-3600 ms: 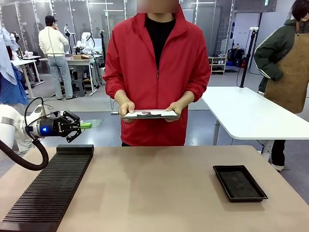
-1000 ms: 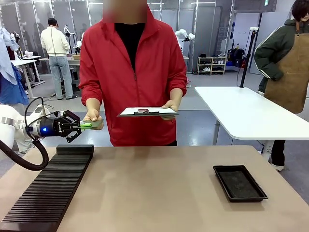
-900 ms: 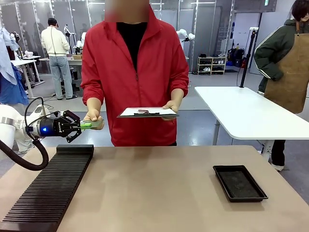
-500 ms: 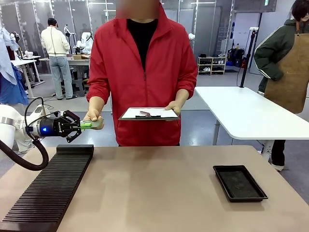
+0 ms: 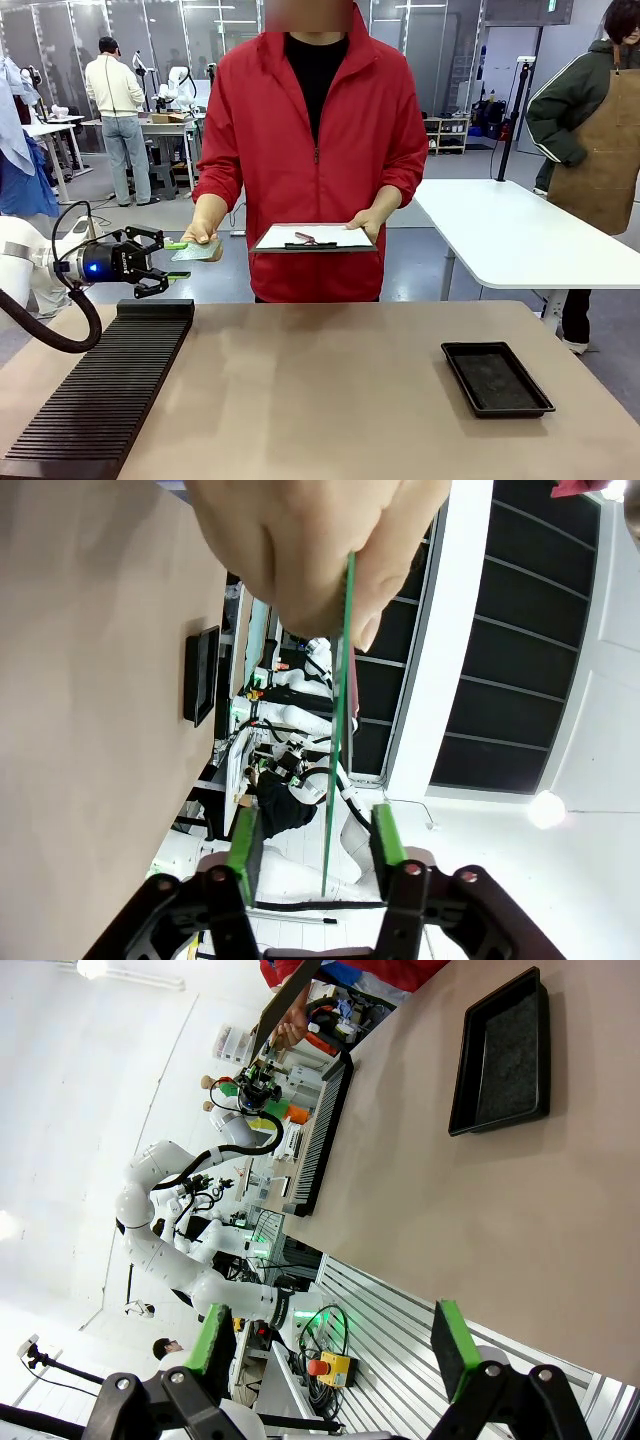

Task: Inspect the PCB.
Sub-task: Release the Blank PCB you were holding, then pick up the Blank PCB that the human is holding.

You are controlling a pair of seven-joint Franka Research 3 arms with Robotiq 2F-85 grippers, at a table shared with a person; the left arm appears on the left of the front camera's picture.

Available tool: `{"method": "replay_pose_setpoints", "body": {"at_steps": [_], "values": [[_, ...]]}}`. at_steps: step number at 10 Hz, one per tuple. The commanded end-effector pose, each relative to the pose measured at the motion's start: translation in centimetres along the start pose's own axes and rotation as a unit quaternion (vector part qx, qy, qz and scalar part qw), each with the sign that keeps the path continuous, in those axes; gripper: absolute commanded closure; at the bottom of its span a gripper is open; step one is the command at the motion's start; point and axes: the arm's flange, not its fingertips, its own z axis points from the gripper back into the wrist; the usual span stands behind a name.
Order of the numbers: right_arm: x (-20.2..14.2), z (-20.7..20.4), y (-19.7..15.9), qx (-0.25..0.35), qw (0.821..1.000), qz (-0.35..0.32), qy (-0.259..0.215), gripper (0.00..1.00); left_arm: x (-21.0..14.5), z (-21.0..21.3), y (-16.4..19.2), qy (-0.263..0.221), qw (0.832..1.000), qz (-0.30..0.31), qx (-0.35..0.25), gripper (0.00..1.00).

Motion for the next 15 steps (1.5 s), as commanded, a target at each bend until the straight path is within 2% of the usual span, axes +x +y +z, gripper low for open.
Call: {"method": "replay_pose_setpoints", "body": {"at_steps": [1, 2, 3, 6, 7, 8, 15], "values": [[0.01, 0.08, 0.17, 0.004, 1.000, 0.005, -0.003, 0.00, -0.18, 0.08, 0.09, -0.006, 1.000, -0.002, -0.006, 0.05], [0.01, 0.08, 0.17, 0.004, 1.000, 0.005, -0.003, 0.00, -0.10, 0.01, 0.03, -0.012, 1.000, 0.002, -0.003, 0.10], [0.01, 0.08, 0.17, 0.004, 1.000, 0.005, -0.003, 0.00, -0.06, -0.22, -0.33, -0.010, 1.000, -0.002, -0.004, 0.00], [0.01, 0.08, 0.17, 0.004, 1.000, 0.005, -0.003, 0.00, 0.13, -0.65, -0.34, -0.025, 1.000, 0.005, 0.005, 0.00], [0.01, 0.08, 0.17, 0.004, 1.000, 0.005, -0.003, 0.00, -0.20, -0.51, -0.07, 0.012, 1.000, 0.006, -0.005, 0.00], [0.01, 0.08, 0.17, 0.004, 1.000, 0.005, -0.003, 0.00, 0.13, -0.16, 0.09, -0.005, 1.000, 0.001, 0.004, 0.00], [0.01, 0.08, 0.17, 0.004, 1.000, 0.005, -0.003, 0.00, 0.13, -0.16, 0.09, -0.005, 1.000, 0.001, 0.004, 0.00]]}}
